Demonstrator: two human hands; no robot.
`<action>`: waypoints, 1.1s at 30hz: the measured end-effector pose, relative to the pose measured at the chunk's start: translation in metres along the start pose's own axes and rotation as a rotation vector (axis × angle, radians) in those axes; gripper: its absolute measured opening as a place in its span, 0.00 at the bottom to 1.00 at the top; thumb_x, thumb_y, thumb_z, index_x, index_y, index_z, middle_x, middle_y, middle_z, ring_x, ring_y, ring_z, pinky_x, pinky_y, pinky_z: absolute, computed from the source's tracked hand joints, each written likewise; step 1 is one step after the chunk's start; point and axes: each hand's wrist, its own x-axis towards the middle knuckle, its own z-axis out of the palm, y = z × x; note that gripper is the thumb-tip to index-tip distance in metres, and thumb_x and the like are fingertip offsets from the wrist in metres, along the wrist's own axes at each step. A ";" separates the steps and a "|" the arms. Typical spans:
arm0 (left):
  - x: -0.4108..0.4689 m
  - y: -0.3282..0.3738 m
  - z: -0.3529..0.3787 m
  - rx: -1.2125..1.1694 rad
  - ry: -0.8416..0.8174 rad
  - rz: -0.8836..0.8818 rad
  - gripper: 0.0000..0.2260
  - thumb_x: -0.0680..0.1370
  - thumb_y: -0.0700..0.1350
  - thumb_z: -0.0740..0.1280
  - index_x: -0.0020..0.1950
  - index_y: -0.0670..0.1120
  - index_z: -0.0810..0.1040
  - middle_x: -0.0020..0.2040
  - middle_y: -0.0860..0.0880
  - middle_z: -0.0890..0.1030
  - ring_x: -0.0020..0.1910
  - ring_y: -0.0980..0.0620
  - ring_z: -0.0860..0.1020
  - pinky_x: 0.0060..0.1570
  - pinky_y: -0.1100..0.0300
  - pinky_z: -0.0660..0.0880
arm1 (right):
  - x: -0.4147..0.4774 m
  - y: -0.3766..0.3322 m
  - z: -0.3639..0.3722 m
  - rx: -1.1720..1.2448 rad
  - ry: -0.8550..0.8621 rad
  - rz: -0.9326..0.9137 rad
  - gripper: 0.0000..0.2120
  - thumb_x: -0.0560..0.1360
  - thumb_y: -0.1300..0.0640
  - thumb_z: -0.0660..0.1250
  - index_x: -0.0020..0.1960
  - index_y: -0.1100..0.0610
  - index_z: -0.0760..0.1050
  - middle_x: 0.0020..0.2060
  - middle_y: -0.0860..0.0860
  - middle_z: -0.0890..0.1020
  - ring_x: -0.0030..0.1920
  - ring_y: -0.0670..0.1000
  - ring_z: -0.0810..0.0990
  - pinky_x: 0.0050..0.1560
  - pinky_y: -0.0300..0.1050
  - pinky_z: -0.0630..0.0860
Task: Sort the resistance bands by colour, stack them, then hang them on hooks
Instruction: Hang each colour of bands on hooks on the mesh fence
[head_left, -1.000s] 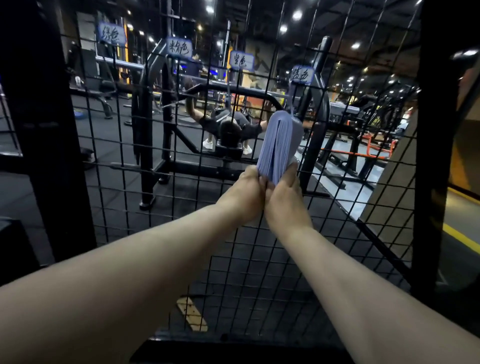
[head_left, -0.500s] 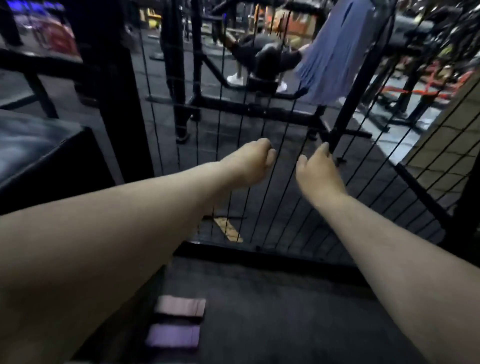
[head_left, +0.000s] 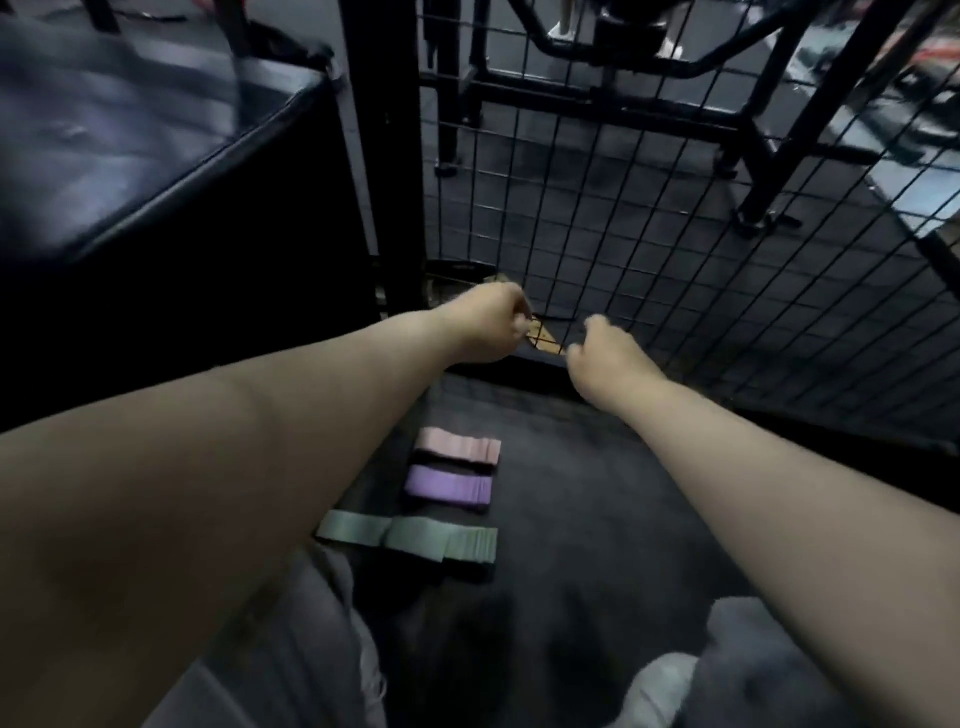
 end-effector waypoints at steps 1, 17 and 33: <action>-0.010 -0.007 0.001 0.015 -0.023 -0.010 0.13 0.80 0.42 0.60 0.61 0.43 0.79 0.57 0.44 0.81 0.56 0.46 0.78 0.50 0.64 0.71 | -0.005 -0.001 0.014 -0.006 -0.032 -0.007 0.18 0.82 0.54 0.54 0.69 0.60 0.65 0.64 0.59 0.73 0.61 0.61 0.74 0.54 0.51 0.73; -0.011 -0.160 0.088 0.103 -0.383 -0.398 0.12 0.78 0.41 0.66 0.59 0.41 0.81 0.57 0.43 0.82 0.56 0.45 0.80 0.54 0.57 0.76 | 0.027 -0.015 0.197 -0.037 -0.486 -0.018 0.19 0.77 0.61 0.62 0.68 0.63 0.71 0.66 0.62 0.75 0.63 0.59 0.77 0.58 0.45 0.74; 0.050 -0.251 0.218 0.208 -0.334 -0.533 0.26 0.74 0.42 0.71 0.70 0.50 0.69 0.71 0.48 0.66 0.69 0.43 0.67 0.68 0.51 0.66 | 0.112 0.038 0.308 0.260 -0.434 0.350 0.23 0.78 0.51 0.65 0.69 0.61 0.68 0.66 0.63 0.72 0.65 0.63 0.74 0.65 0.53 0.72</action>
